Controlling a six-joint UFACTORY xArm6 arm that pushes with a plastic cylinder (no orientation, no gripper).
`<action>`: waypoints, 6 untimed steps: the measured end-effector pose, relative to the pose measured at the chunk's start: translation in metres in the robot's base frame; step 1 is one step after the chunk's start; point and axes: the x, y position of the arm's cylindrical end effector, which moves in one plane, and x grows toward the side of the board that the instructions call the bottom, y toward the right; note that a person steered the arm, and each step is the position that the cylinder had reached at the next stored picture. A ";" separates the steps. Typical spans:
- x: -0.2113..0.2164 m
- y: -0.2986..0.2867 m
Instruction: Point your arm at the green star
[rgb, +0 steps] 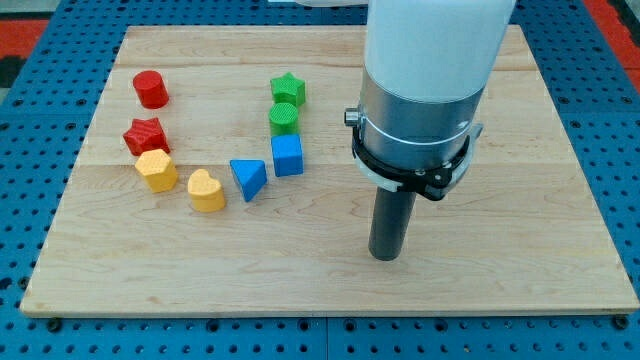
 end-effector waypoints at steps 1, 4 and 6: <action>0.000 -0.009; -0.048 -0.012; -0.168 -0.029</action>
